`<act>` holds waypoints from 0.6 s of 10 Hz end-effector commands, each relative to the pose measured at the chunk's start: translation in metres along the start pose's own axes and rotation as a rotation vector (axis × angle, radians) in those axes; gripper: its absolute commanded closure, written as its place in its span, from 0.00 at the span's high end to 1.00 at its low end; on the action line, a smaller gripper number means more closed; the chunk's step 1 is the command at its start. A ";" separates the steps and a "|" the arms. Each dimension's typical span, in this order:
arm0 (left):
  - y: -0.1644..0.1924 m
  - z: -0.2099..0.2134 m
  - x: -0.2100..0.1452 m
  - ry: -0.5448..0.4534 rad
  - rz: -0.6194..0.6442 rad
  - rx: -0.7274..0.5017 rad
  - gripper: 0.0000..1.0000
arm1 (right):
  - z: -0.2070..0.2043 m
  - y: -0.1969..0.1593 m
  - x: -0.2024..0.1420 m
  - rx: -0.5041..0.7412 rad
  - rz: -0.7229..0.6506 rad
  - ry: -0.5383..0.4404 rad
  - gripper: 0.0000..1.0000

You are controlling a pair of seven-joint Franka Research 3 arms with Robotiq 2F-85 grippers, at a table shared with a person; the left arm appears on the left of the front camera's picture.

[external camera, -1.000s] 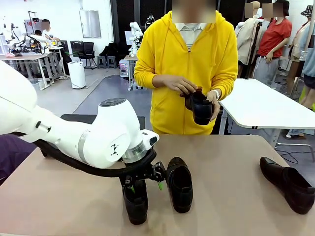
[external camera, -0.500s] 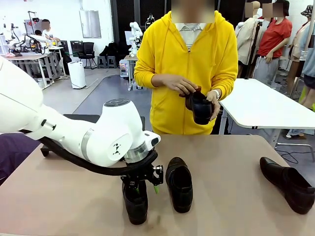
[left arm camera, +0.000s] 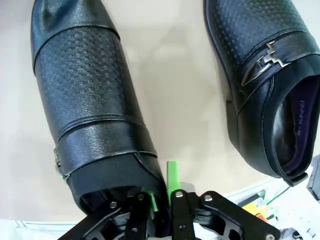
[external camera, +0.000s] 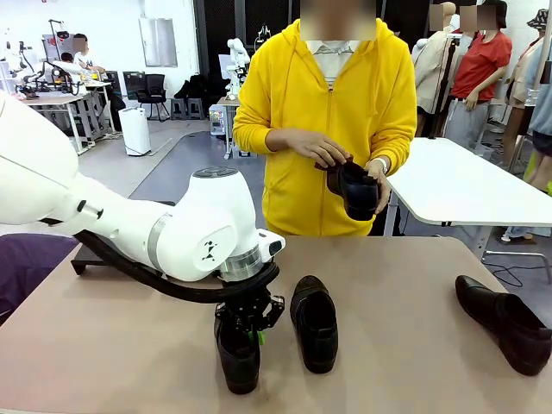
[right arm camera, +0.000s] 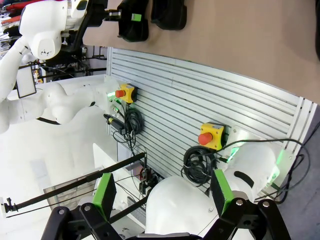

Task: Organize the shoes by placing them on the stand.
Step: Place the Shoe from the middle of the table onto the Shoes Stand.

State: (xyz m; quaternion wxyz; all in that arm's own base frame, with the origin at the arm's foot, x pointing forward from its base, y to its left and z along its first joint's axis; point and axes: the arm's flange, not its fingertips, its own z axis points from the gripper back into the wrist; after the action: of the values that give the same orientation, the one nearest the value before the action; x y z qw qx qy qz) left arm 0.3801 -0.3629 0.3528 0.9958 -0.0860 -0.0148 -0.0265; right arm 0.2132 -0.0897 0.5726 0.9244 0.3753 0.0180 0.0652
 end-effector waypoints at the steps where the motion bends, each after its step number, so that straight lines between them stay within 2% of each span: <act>1: -0.006 0.006 0.001 -0.001 0.029 0.027 0.00 | 0.003 0.003 0.001 0.012 -0.003 -0.004 1.00; 4: -0.002 0.012 -0.005 0.003 0.033 0.054 0.00 | 0.003 0.003 0.001 0.012 -0.003 -0.004 1.00; 6: 0.011 0.038 -0.028 0.029 -0.050 0.051 0.00 | 0.003 0.003 0.001 0.012 -0.003 -0.004 1.00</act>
State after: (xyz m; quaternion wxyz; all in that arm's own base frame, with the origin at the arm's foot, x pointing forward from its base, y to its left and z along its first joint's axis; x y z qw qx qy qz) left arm 0.3681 -0.3576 0.3691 0.9974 -0.0652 -0.0017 -0.0318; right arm 0.2133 -0.0897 0.5725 0.9244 0.3754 0.0182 0.0651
